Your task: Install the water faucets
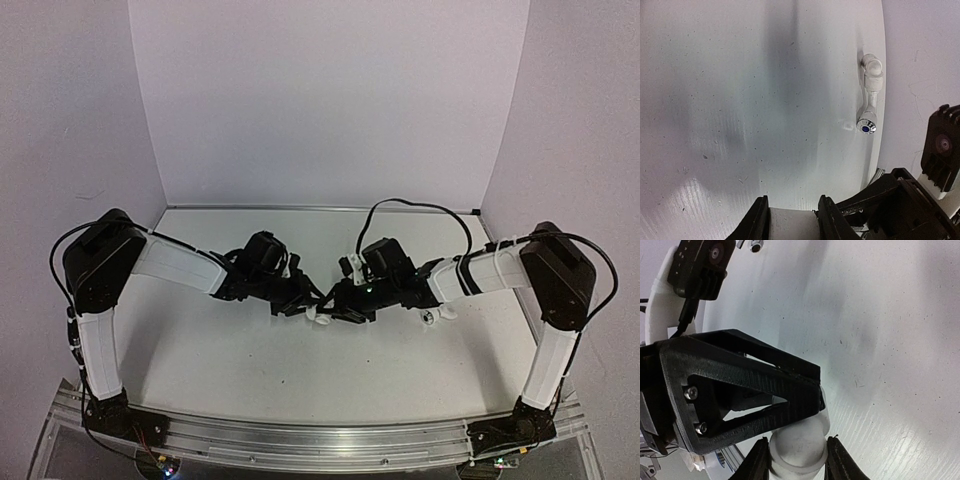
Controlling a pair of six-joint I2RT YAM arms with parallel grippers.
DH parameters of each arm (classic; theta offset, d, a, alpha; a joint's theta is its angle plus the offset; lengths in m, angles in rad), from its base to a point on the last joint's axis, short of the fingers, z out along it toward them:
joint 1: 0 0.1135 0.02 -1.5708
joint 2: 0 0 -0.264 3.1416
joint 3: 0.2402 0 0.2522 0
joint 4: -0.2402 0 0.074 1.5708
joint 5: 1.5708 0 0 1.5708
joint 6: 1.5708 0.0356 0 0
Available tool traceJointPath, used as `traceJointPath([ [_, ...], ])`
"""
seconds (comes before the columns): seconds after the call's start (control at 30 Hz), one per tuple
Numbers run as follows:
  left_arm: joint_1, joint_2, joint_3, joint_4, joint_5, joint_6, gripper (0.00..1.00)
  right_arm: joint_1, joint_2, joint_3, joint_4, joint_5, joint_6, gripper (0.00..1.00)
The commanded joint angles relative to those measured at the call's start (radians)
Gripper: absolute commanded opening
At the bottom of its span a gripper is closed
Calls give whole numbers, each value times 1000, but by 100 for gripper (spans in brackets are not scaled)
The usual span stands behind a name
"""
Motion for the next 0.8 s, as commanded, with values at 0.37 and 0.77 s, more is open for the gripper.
traceJointPath([
  [0.37, 120, -281, -140, -120, -210, 198, 69, 13, -57, 145, -641, 335, -264, 0],
  [0.77, 243, -453, -40, -457, -471, 401, 78, 36, 9, 343, -1028, 398, -331, 0],
])
